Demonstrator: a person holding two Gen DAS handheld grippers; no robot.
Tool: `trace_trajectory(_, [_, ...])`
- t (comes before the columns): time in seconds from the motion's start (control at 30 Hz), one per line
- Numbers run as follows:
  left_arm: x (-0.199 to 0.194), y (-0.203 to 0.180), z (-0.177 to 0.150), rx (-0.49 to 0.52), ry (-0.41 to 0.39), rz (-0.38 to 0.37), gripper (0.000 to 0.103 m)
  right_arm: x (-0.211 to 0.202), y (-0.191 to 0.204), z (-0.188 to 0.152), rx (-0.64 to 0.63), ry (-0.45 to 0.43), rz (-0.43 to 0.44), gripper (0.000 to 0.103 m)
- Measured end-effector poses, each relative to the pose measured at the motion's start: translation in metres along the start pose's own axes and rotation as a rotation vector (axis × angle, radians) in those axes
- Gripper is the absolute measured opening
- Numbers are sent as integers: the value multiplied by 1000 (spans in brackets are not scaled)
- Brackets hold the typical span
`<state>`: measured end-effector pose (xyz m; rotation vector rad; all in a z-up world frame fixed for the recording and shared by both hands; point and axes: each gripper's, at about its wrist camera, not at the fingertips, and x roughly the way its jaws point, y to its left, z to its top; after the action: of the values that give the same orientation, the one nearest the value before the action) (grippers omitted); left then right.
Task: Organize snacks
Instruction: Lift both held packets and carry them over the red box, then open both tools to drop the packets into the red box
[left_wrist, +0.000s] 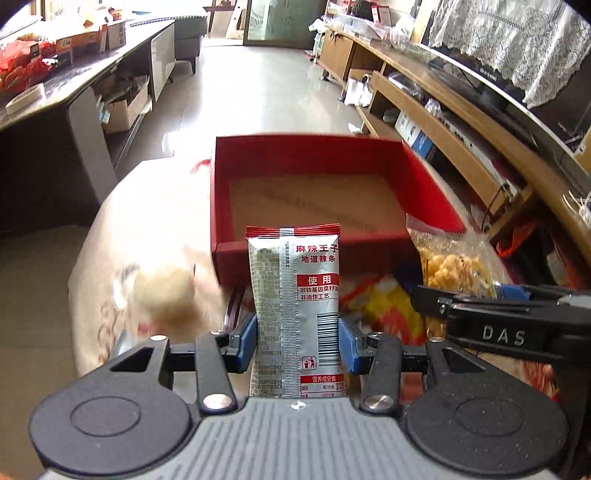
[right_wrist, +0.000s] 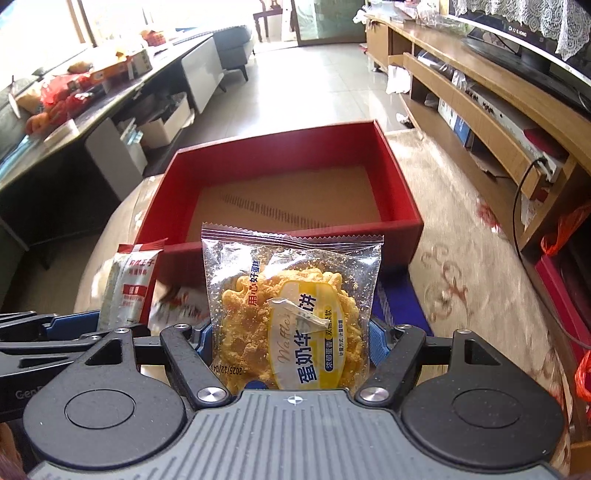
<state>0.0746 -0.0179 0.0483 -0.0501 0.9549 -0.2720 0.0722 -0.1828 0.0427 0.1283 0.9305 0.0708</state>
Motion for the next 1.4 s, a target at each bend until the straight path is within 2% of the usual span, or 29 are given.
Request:
trace_trajectory(0.37, [40,6,65,-16,-50,31,42,38,-5,48,36,-16,-36,79])
trace_trajectory(0.63, [72,3,94,-9,-57,77,42,65,-5,73,21,-21,-49,79])
trace_trajectory(0.87, [98,5,107,-13,-44,111,42,85,-6,83,9,-11,-62,79])
trace_trajectory(1.07, [121,5,105,-5,-4,140,42,109,-6,84,2,18,-65,79])
trace_trajectory(1.4, [129,6,104,-4,17,157,43,119,-5,87,-6,40,-58,80])
